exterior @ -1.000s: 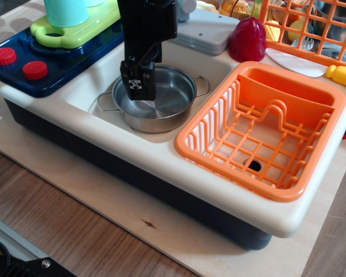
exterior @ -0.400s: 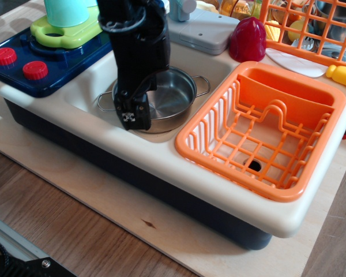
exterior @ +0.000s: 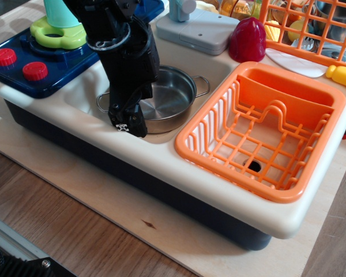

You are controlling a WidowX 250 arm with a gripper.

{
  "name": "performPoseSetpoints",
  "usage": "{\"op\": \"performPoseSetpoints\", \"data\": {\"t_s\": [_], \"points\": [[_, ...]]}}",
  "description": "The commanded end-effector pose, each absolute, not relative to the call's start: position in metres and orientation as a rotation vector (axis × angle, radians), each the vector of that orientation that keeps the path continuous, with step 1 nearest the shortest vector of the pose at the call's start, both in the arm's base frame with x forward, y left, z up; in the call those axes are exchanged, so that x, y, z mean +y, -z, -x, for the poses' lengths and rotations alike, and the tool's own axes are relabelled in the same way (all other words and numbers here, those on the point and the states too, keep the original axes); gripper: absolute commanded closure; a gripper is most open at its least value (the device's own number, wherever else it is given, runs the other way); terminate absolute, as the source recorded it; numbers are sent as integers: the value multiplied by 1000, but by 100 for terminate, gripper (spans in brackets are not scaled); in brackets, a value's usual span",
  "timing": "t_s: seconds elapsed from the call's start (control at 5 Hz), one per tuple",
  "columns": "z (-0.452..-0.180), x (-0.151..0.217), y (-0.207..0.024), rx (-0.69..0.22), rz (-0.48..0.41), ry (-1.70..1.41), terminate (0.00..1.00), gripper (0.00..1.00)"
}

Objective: Put pan from sink into drying rack

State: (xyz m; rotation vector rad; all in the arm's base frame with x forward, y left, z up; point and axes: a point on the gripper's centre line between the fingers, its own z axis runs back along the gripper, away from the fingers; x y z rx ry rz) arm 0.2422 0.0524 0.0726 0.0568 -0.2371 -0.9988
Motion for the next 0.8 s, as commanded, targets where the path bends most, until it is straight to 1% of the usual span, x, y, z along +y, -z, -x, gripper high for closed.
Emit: {"op": "performPoseSetpoints", "data": {"t_s": [0.0,0.2,0.4,0.6], "points": [[-243,64,-59,-260,-42,1027,0,0],[-246,68,-49,-273,-16,1011,0,0],[-249,69,-50,-257,14,1003,0,100],[-247,57,-68,-218,-10,972,0,100]]}}
